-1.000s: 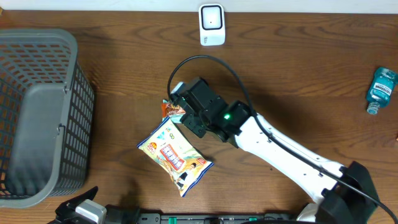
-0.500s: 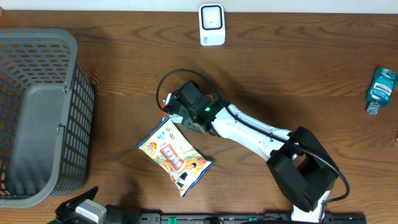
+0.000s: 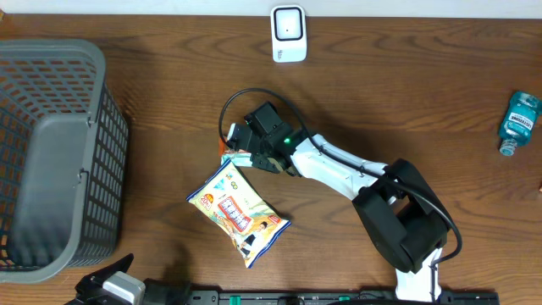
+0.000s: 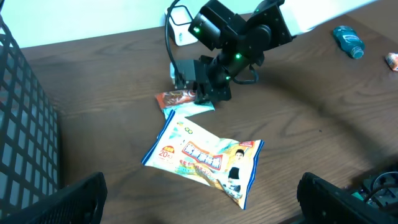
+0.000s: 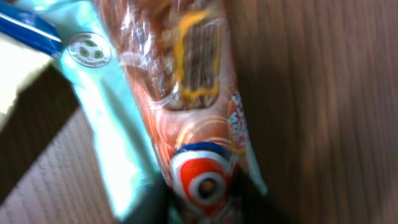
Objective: Scan the item barcode
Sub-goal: 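Grasp the chocolate bar with the right gripper and lift it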
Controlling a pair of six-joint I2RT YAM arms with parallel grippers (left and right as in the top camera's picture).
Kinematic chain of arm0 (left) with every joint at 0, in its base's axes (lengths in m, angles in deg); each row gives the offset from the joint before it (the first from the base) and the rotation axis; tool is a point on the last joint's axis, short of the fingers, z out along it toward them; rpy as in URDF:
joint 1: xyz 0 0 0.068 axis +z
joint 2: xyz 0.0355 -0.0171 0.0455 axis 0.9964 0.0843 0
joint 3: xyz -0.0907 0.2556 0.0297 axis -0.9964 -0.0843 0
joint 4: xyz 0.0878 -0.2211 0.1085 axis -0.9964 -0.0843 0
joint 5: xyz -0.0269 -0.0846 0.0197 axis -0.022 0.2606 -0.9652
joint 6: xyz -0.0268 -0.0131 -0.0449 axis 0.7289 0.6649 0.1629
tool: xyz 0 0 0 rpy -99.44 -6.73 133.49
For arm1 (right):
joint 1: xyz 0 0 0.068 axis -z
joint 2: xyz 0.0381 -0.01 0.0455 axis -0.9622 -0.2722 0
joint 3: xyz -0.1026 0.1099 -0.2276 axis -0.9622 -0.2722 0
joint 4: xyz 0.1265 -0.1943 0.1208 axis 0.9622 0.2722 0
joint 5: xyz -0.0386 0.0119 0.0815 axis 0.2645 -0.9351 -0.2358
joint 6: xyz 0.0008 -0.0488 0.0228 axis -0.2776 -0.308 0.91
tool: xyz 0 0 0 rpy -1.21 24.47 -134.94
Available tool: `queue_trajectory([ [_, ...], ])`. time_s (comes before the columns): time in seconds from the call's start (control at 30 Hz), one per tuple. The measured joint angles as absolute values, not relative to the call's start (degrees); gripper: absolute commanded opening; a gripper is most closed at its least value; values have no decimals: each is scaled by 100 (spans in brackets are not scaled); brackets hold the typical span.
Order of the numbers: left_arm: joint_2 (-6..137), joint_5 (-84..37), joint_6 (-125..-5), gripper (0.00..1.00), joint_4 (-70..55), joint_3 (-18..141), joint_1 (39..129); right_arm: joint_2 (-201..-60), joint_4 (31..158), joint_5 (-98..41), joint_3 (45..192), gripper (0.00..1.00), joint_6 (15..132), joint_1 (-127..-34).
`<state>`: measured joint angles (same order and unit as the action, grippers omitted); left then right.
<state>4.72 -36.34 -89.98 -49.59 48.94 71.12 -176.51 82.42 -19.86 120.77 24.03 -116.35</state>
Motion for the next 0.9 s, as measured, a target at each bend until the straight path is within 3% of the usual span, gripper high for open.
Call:
queue_trajectory([
  [0.27,472,-3634,-9000,98,-4959,4894,7112,-17562,8895,-2091,12227,1,2948,-11714],
  [0.4,472,-3634,-8998,98,-4959,4894,7112,-17190,9651,-2781,12195,1,3483,-11684],
  [0.6,472,-3634,-8998,98,-4957,4894,7112,-16471,10381,-5498,12179,1,3997,-11218],
  [0.9,472,-3634,-8998,98,-4962,4894,7112,-16462,11500,-9008,12164,1,4502,-10495],
])
